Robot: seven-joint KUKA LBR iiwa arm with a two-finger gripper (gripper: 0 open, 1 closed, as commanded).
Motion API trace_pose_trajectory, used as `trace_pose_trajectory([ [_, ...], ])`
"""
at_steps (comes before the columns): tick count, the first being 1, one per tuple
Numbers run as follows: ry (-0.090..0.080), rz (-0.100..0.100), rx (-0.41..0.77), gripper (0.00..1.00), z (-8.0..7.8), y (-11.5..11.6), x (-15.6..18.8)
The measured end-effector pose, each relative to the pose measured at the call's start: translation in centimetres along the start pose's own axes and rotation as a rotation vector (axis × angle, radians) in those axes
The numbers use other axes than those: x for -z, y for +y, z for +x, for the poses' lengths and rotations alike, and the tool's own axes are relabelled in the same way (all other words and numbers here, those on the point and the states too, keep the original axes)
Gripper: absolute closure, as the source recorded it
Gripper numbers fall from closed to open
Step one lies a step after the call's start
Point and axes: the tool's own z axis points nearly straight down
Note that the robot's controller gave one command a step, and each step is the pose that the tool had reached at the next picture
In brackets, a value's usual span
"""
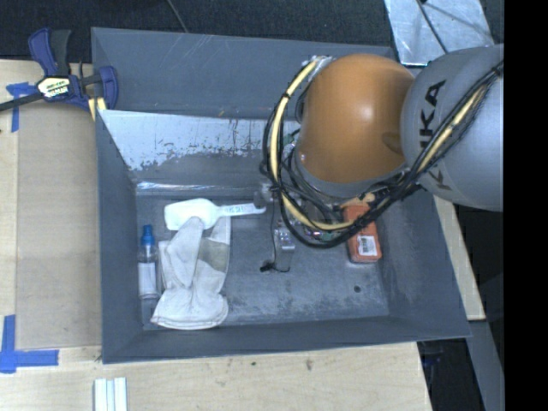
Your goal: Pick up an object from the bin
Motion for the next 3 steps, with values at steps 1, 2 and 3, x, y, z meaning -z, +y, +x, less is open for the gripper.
trace_pose_trajectory([
  [1, -0.008, -0.001, -0.003, 0.00, -0.2, -0.1, 0.4],
  [2, -0.012, 0.000, 0.117, 0.00, -2.6, 0.4, -4.0],
  [3, -0.014, 0.000, 0.231, 0.00, -8.2, 3.6, -6.8],
])
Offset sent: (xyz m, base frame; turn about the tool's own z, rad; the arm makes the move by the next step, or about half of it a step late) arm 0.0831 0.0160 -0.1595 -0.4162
